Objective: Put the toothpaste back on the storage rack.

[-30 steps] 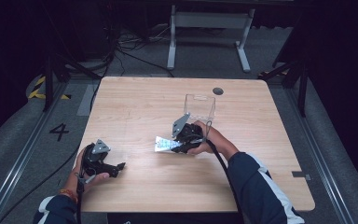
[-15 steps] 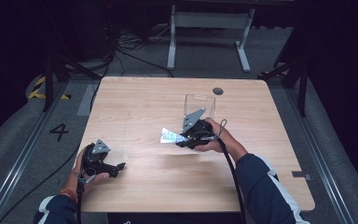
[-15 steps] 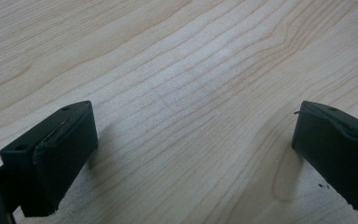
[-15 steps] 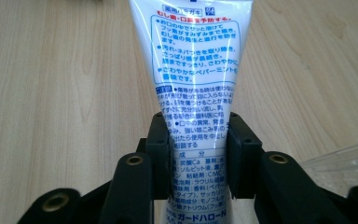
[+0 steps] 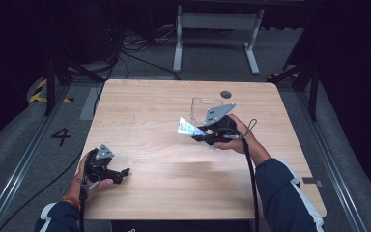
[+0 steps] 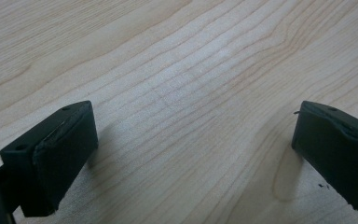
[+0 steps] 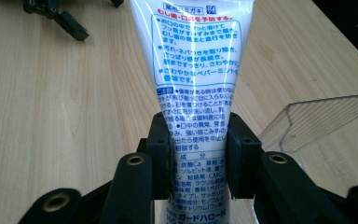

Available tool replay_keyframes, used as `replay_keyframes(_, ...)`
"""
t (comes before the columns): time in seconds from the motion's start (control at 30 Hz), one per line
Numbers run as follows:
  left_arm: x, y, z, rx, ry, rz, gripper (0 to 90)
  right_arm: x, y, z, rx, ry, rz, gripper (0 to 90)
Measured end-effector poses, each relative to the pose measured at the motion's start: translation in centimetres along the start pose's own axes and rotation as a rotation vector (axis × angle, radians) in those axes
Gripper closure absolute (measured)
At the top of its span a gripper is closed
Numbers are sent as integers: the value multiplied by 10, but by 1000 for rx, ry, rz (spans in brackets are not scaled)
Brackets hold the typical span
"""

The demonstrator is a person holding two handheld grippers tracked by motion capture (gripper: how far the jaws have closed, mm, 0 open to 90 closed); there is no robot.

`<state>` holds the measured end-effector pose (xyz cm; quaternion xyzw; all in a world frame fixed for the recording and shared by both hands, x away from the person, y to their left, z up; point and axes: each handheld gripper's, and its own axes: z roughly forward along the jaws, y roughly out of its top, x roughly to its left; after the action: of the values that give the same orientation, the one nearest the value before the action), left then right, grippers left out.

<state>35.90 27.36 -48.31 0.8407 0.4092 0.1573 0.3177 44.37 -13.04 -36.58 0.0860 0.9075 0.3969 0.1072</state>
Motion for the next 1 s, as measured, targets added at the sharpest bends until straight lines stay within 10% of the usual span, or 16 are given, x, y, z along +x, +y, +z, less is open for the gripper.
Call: replay_keyframes(1.0,0,0,0,0,-3,5,6,-59,10,-23,-141,-205,146,679)
